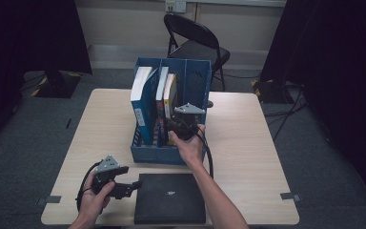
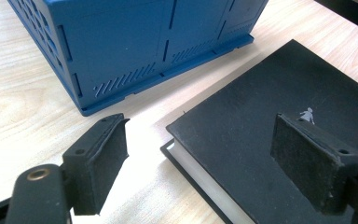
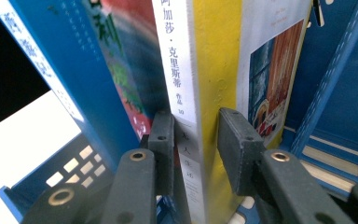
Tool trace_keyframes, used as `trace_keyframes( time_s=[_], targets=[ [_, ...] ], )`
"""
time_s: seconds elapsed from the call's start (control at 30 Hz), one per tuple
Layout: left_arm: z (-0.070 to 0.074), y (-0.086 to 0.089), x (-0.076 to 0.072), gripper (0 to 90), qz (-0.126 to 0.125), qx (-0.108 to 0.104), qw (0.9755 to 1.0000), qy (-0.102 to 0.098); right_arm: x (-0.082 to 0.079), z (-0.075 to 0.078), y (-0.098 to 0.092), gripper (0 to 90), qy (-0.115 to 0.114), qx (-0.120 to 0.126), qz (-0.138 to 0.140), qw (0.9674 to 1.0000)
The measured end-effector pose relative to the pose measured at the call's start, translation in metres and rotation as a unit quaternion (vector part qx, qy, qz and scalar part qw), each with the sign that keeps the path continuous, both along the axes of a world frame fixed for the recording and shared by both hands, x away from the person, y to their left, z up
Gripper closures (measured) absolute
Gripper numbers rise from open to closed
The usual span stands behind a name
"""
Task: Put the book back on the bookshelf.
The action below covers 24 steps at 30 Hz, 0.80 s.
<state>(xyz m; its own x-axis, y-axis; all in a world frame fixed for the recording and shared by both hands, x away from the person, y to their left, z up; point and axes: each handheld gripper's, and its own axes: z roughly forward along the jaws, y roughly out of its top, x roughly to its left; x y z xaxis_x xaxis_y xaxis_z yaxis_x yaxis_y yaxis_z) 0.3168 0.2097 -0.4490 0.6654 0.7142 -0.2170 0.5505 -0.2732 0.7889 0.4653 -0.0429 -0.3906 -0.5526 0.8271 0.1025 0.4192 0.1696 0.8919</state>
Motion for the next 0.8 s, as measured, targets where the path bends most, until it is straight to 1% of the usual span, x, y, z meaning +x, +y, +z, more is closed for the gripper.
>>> trace_keyframes(
  time_s=[0.03,0.1,0.2,0.27,0.3,0.33,0.43,0.53,0.6,0.67,0.8],
  targets=[
    [0.000,-0.001,0.000,18.3,-0.001,0.000,1.0000,0.001,0.001,0.000,0.001,67.3,-0.002,-0.003,0.001,1.0000],
    [0.000,-0.001,-0.001,18.3,-0.002,0.000,1.0000,-0.002,-0.001,0.000,0.001,66.7,-0.003,-0.009,0.002,1.0000],
    [0.000,0.000,0.000,18.3,0.000,0.000,1.0000,0.001,-0.004,-0.003,0.000,63.4,0.006,-0.015,0.012,0.9998],
    [0.000,0.000,0.000,18.3,0.003,-0.002,1.0000,0.000,-0.006,-0.006,-0.002,62.2,0.007,-0.019,0.022,0.9995],
    [0.000,0.000,0.000,18.3,0.002,-0.002,1.0000,0.000,-0.007,-0.007,-0.003,62.4,0.010,-0.023,0.020,0.9995],
    [0.000,0.000,0.000,18.3,0.002,-0.001,1.0000,0.000,-0.008,-0.008,-0.004,62.5,0.012,-0.028,0.019,0.9994],
    [0.000,0.000,0.000,18.3,0.000,0.000,1.0000,0.000,-0.008,-0.012,-0.004,63.3,0.018,-0.054,0.025,0.9980],
    [0.000,-0.001,0.000,18.3,0.001,0.002,1.0000,0.002,-0.006,-0.015,-0.005,64.5,0.023,-0.054,0.029,0.9979],
    [0.000,-0.001,0.000,18.3,0.001,0.000,1.0000,0.001,-0.004,-0.014,-0.003,66.9,0.016,-0.065,0.024,0.9975],
    [0.000,-0.002,-0.001,18.3,0.000,0.000,1.0000,-0.001,0.001,-0.014,-0.002,69.1,0.015,-0.068,0.020,0.9974],
    [0.000,0.000,0.000,18.3,0.000,0.001,1.0000,0.001,0.011,-0.011,-0.001,69.8,0.021,-0.071,0.006,0.9972]
  ],
)
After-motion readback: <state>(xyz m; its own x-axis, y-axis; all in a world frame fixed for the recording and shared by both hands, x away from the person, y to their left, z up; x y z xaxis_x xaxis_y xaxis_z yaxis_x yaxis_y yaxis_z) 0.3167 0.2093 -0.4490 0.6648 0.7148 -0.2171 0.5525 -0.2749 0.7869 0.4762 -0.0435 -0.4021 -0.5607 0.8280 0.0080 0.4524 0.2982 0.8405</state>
